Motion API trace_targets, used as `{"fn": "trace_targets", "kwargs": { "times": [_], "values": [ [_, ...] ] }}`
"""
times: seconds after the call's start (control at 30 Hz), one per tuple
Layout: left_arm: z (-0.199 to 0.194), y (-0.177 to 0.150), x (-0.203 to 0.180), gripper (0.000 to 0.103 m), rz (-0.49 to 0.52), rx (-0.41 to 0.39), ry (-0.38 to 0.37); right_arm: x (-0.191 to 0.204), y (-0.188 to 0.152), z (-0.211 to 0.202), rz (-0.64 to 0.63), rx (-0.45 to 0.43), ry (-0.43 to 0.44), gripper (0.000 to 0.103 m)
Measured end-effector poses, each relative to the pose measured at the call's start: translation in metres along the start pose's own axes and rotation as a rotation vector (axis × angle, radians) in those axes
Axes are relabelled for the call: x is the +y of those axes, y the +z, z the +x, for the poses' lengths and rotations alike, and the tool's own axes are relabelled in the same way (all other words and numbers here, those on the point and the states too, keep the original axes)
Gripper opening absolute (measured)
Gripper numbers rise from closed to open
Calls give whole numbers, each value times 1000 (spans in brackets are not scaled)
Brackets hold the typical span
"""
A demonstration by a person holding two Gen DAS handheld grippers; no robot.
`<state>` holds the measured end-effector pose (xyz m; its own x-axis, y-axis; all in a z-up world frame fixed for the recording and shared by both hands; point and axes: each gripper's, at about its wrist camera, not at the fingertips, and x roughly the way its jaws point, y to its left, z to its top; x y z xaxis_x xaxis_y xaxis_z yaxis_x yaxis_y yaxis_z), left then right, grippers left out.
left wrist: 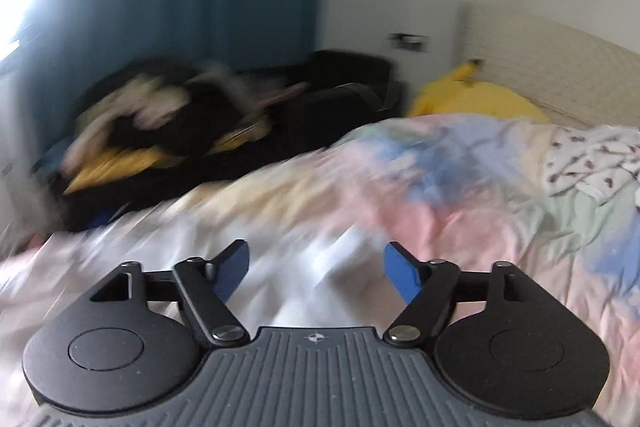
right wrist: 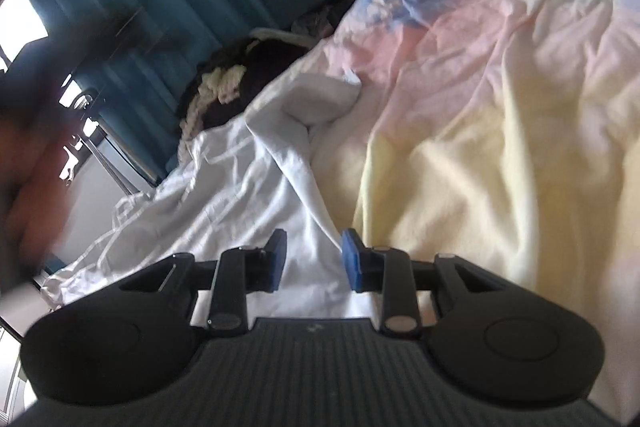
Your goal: Fold clothes
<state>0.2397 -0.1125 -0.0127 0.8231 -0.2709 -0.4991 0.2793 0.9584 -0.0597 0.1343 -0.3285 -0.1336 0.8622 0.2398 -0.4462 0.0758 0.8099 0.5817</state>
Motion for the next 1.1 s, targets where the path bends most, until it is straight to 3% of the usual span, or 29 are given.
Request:
{"fn": "trace_targets", "kwargs": {
  "times": [0.13, 0.23, 0.33, 0.4, 0.43, 0.6, 0.67, 0.73, 0.83, 0.87, 0.97, 1.1],
  "values": [
    [-76, -58, 45, 87, -193, 50, 68, 4, 6, -10, -8, -24, 30, 38],
    [-104, -82, 57, 89, -257, 83, 73, 7, 18, -8, -28, -27, 42, 49],
    [-119, -91, 62, 91, -251, 66, 54, 14, 38, 8, 4, -26, 114, 61],
    [-120, -92, 62, 92, -191, 46, 66, 20, 51, 28, 34, -5, 156, 77],
    [-119, -93, 63, 92, -173, 41, 71, 24, 57, 43, 60, 12, 161, 78],
    [-108, -103, 77, 92, -155, 25, 59, 11, 89, 130, 337, 61, 107, 79],
    [-101, -106, 87, 93, -204, 41, 56, 0, 99, 161, 462, 49, 58, 79],
    [-92, -109, 99, 93, -267, 76, 41, -8, 105, 187, 499, 46, -26, 79],
    [-82, -112, 114, 93, -347, 128, 20, -10, 111, 210, 491, 9, -91, 69],
    [-81, -113, 118, 93, -370, 139, 19, -8, 114, 213, 474, -14, -101, 59],
    [-80, -113, 130, 93, -434, 147, 11, 0, 127, 218, 322, -42, -164, 6],
    [-85, -113, 144, 93, -500, 129, 23, -14, 142, 213, 138, -90, -253, 6]
  ]
}}
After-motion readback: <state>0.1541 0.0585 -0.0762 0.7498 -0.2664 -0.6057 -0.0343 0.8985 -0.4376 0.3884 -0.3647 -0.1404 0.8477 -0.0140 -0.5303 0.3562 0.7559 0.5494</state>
